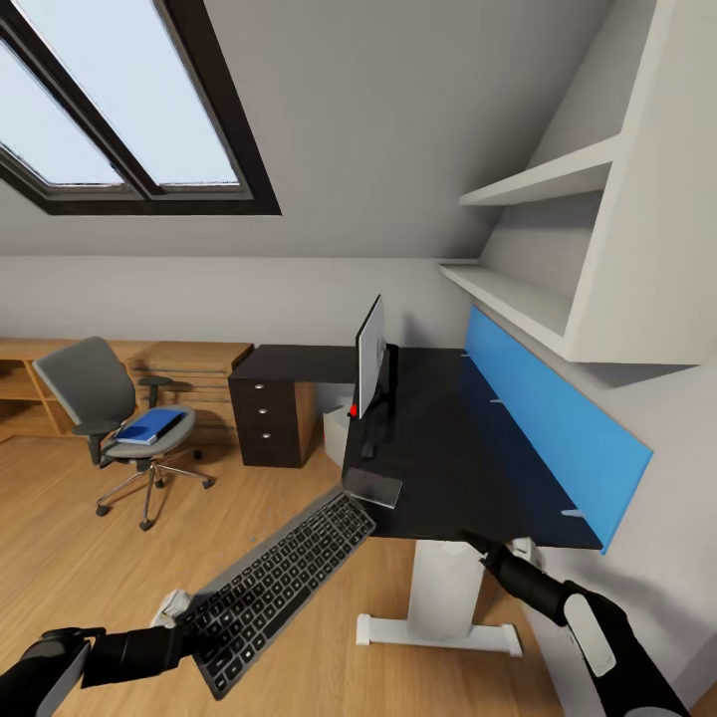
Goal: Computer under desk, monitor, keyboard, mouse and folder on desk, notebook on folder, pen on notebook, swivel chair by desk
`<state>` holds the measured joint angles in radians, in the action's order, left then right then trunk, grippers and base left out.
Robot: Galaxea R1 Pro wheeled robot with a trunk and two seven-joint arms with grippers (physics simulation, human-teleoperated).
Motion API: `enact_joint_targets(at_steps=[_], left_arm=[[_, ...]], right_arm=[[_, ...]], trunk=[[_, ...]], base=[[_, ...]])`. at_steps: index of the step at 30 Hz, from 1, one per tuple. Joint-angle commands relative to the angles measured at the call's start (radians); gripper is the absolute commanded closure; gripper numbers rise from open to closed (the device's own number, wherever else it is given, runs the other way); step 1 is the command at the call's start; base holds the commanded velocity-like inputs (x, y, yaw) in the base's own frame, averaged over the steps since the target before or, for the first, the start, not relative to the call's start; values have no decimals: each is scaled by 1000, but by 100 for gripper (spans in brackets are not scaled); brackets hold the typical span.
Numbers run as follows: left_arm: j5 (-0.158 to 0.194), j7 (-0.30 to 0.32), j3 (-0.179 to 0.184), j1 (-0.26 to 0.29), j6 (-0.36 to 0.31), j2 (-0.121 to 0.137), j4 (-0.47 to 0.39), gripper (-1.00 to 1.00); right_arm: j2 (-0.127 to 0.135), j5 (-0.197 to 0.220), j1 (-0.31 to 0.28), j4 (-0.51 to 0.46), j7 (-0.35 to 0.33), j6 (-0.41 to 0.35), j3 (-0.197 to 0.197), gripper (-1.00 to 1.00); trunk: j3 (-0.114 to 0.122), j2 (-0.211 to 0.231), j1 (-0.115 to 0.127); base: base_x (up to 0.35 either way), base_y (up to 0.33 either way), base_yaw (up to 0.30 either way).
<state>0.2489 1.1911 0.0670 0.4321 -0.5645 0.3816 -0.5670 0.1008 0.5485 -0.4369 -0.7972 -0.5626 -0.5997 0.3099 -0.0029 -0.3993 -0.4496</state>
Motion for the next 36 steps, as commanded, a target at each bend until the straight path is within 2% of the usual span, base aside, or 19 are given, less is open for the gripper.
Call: enact_joint_targets(at_steps=[1,5,8,12,16,22,25,33,36], left_arm=[[2,-1,5,1,-9,1,0,100],[-22,0,7,1,-8,1,-2,100],[-28,7,17,1,-6,0,-6,100],[-33,30,54,1,-5,3,-51,100],[-35,67,83,1,-4,21,-93,100],[-36,140,92,1,3,29,-105,100],[-35,175,94,1,29,29,-107,100],[-35,193,94,1,64,29,-108,100],[-35,194,94,1,66,30,-107,100]], right_arm=[[5,-6,0,-5,0,-8,1,-100],[26,-60,0,-27,2,-9,-4,-100],[31,-74,0,-37,2,-10,-6,-100],[33,-81,0,-43,2,-12,-7,-100],[34,-83,0,-46,1,-13,-8,-100],[35,-84,0,-46,-20,-16,-20,-100],[35,-84,0,-45,-40,-18,-28,-100],[37,-85,0,-45,-63,-20,-36,-100],[52,-88,0,-52,-84,-20,-41,-100]], trunk=[[0,-1,0],[0,-1,0],[0,-1,0],[0,-1,0],[0,-1,0],[0,-1,0],[0,-1,0],[0,-1,0],[0,-1,0]], base=[[0,0,0],[0,0,0],[0,0,0],[0,0,0],[0,0,0],[0,0,0],[0,0,0],[0,0,0],[0,0,0]])
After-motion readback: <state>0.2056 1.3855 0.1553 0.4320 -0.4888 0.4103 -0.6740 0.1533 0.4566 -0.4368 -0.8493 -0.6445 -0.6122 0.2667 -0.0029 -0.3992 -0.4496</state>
